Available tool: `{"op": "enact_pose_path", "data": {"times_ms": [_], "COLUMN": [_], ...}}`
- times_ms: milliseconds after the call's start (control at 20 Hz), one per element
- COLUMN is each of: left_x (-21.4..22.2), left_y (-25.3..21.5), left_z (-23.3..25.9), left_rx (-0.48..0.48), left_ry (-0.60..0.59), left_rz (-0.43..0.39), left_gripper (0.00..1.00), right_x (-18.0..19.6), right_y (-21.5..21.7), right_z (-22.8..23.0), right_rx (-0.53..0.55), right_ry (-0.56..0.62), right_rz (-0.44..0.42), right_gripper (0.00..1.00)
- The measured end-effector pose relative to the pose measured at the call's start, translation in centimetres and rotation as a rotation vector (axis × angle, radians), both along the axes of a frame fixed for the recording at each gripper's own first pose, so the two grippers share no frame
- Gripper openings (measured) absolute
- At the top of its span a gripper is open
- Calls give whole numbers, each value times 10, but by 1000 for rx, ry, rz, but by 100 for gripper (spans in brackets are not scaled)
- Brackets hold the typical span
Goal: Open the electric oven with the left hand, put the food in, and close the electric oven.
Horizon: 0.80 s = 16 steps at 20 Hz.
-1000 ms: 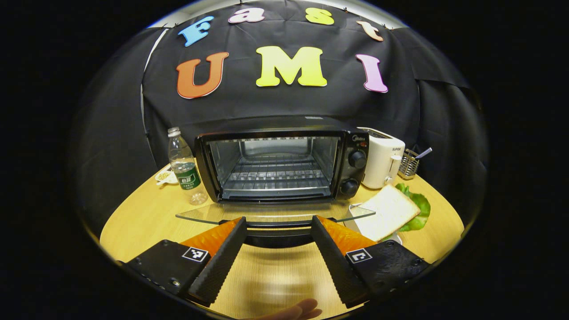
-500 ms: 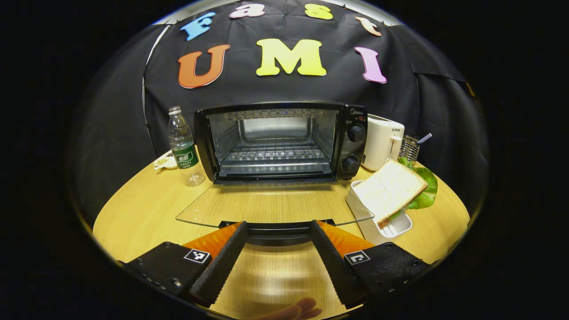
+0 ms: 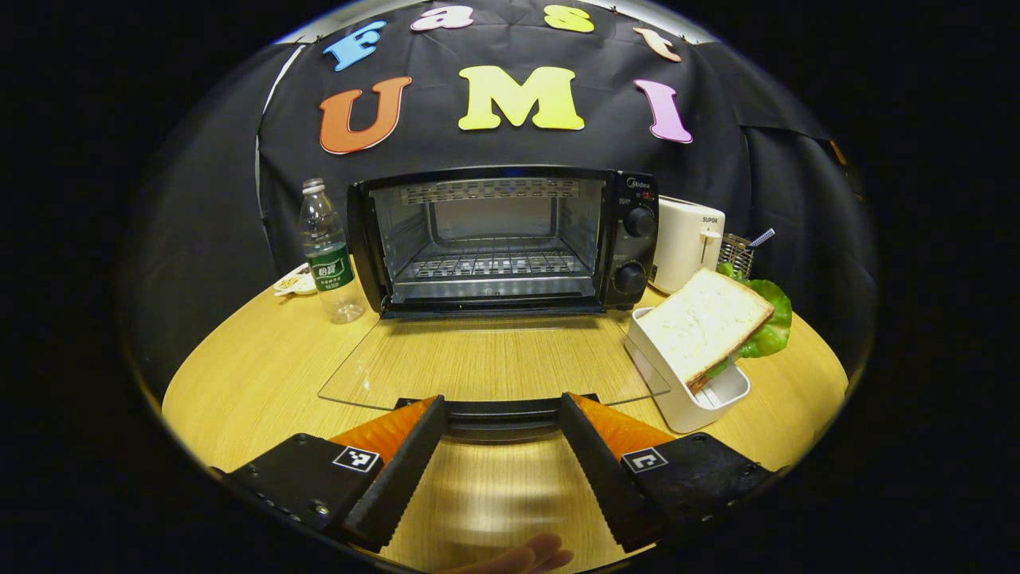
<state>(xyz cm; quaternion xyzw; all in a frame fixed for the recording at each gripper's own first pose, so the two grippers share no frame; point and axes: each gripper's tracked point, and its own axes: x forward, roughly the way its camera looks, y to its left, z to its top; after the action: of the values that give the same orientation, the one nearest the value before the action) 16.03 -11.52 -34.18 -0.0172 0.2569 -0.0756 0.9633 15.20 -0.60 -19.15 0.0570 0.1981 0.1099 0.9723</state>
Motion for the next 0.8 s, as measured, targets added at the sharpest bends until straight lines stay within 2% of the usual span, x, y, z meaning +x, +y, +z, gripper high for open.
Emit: {"op": "enact_pose_path", "data": {"times_ms": [100, 300, 350, 400, 650, 800], "left_x": [-2, -11, -12, -14, -29, -42], "left_y": [1, 5, 8, 11, 32, 45], "left_z": [27, 94, 112, 131, 207, 246], "left_rx": [-5, -46, -43, -36, -54, -44], "left_ry": [-64, -198, -241, -283, -433, -523], "left_rz": [-4, 3, 8, 12, 72, 117], "left_gripper": [95, 94, 94, 94, 94, 94], "right_x": [4, 22, 28, 33, 51, 54], "right_y": [4, 8, 9, 11, 31, 47], "right_z": [-11, -40, -48, -58, -107, -135], "right_rx": [16, 53, 68, 80, 157, 246], "right_ry": [45, 163, 197, 237, 456, 611], "right_rz": [51, 96, 111, 125, 245, 331], "right_gripper": [100, 100, 92, 100, 100, 99]}}
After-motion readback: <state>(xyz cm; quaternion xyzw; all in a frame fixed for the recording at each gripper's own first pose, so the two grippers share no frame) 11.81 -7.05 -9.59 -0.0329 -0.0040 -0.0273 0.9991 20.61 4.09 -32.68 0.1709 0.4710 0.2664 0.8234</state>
